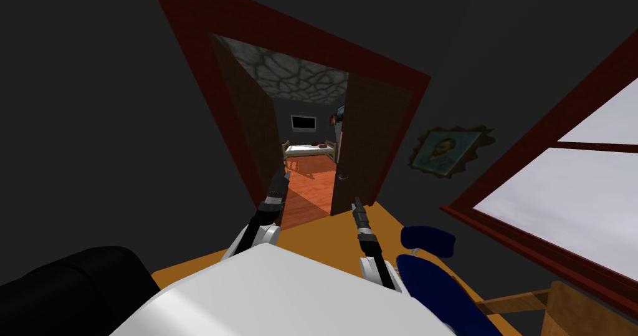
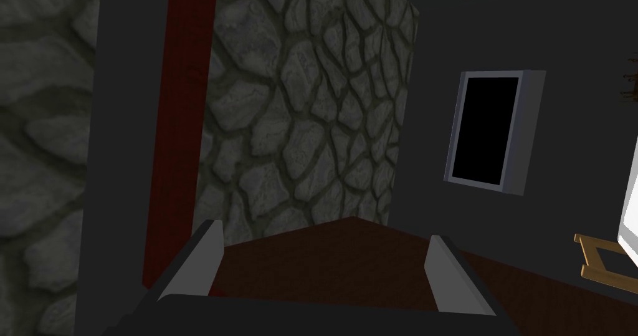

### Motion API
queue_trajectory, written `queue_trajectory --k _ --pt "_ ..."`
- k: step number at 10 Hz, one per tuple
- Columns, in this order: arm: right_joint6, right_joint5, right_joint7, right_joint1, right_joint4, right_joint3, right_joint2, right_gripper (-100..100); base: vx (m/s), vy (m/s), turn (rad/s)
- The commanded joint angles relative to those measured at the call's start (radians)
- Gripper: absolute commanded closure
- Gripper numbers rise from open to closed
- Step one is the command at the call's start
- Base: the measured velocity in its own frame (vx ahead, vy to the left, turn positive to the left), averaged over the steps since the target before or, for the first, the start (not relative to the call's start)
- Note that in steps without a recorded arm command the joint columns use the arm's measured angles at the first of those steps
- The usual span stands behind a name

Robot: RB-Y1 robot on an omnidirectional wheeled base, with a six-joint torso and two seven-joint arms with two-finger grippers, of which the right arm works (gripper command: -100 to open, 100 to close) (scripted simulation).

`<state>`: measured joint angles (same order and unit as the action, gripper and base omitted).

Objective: Push the door open

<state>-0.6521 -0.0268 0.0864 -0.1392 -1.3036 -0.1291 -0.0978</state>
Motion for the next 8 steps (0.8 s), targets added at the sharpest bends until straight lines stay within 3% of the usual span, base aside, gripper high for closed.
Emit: queue_trajectory --k 1,2,8 --pt "0.000 0.000 0.000 0.000 0.000 0.000 0.000 -100 0.000 0.000 0.000" --pt "-0.008 -0.003 0.002 0.004 0.032 -0.010 0.000 -100 0.069 -0.003 -0.045" --pt "-0.010 -0.004 0.002 0.005 0.041 -0.012 0.000 -100 0.033 0.000 0.000"
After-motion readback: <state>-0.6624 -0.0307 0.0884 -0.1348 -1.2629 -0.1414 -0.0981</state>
